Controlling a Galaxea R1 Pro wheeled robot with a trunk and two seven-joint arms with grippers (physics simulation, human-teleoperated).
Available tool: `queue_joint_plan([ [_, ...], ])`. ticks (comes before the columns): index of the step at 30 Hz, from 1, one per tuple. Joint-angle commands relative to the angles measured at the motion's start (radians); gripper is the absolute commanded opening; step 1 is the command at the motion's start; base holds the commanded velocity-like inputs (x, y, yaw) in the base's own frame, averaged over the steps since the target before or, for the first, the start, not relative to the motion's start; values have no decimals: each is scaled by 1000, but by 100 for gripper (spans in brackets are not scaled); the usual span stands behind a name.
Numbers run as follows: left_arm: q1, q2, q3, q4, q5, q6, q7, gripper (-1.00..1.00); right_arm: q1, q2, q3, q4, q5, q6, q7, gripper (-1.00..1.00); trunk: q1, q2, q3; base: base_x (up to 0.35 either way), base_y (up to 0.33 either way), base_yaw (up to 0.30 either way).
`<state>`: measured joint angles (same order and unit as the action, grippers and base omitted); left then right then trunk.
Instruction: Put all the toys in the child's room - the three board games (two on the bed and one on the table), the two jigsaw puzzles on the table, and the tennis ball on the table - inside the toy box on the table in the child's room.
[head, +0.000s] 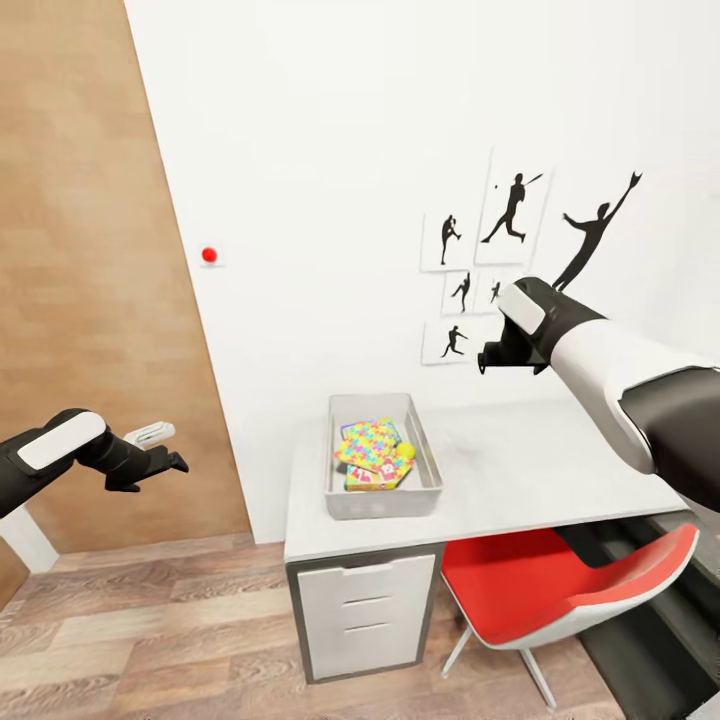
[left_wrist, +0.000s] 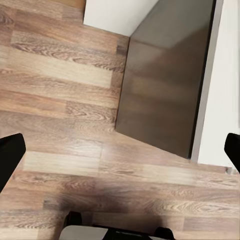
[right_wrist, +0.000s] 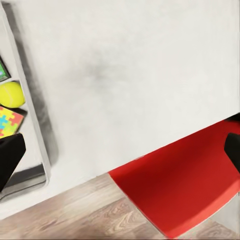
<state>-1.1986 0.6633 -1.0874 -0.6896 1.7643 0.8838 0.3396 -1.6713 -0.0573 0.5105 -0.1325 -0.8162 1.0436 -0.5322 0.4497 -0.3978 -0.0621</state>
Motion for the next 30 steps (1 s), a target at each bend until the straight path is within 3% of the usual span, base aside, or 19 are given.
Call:
queue_joint_plan([
  [1,-2,1,-6,-2,10,-2,8,100,-1,-1,5,1,-11,4,-7,100,0,-2,-1,-196,1,-77],
  [14,-2,3,-5,-2,11,-2,7,100,-1,-5,4,50,-12,4,109,100,0,-2,20,-34,0,-77],
  [20,-2,4,-6,-1,11,-2,8,100,0,-46,7,62,-7,4,212,100,0,-2,30,-1,0,-77],
  [24,-3,4,-7,-1,11,-3,9,100,47,-63,8,61,-2,4,313,100,0,-2,36,0,0,-77],
  [30,-2,4,-7,-1,11,-2,10,100,143,-91,10,48,5,4,394,100,0,-2,46,0,0,-77],
])
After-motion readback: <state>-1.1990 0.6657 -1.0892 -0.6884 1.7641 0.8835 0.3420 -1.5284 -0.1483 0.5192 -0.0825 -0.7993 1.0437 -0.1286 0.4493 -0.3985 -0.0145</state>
